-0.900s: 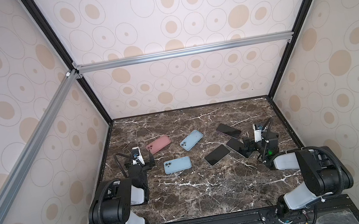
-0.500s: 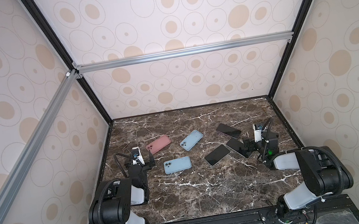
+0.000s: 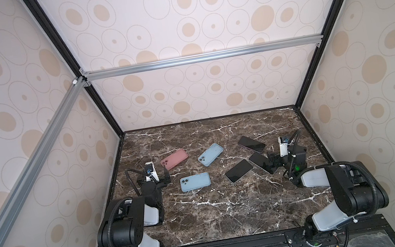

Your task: Put the phone into the phone case

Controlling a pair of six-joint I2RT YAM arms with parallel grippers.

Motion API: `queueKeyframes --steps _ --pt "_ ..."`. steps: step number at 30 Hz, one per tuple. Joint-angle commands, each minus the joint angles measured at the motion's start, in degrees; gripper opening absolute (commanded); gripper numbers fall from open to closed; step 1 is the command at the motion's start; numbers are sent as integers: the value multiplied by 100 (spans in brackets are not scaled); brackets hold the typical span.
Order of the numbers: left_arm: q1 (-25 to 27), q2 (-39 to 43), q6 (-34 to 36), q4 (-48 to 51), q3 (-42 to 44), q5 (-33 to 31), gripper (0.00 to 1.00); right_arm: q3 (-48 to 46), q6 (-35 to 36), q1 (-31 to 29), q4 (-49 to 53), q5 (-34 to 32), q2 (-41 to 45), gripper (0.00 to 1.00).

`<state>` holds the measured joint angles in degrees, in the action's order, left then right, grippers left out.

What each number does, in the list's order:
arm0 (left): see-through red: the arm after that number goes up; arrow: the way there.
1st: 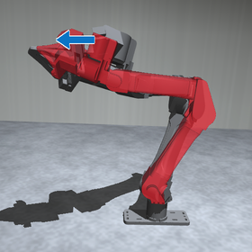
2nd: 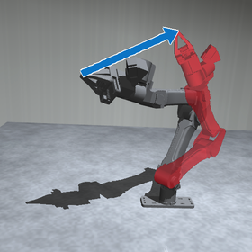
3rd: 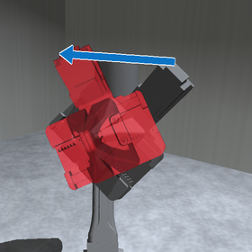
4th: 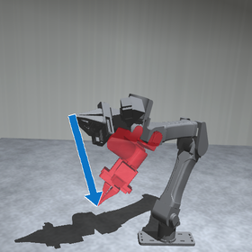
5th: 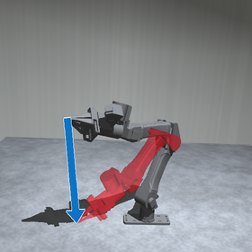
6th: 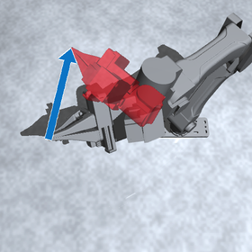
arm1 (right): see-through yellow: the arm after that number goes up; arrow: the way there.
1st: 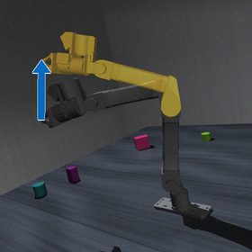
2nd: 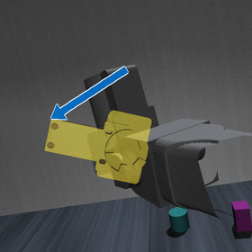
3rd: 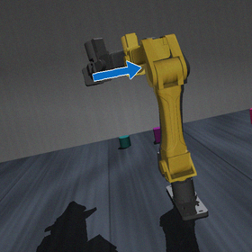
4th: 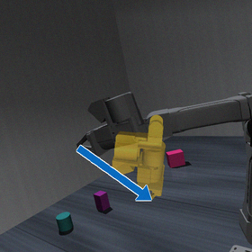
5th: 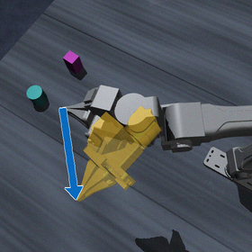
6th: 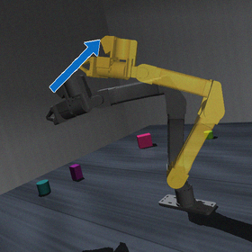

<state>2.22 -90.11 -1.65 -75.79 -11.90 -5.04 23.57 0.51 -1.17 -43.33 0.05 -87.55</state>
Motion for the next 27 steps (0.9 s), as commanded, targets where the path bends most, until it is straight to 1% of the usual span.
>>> queueKeyframes --steps 1,24,27 --pt "-54 -51 113 -133 -137 3 100 119 55 -22 -121 -5 -66 100" --pt "-59 -33 100 -160 -119 -37 100 85 53 -19 -152 -50 -42 100" --pt "-58 252 38 223 -206 -182 100 119 -25 -20 -89 -202 39 100"
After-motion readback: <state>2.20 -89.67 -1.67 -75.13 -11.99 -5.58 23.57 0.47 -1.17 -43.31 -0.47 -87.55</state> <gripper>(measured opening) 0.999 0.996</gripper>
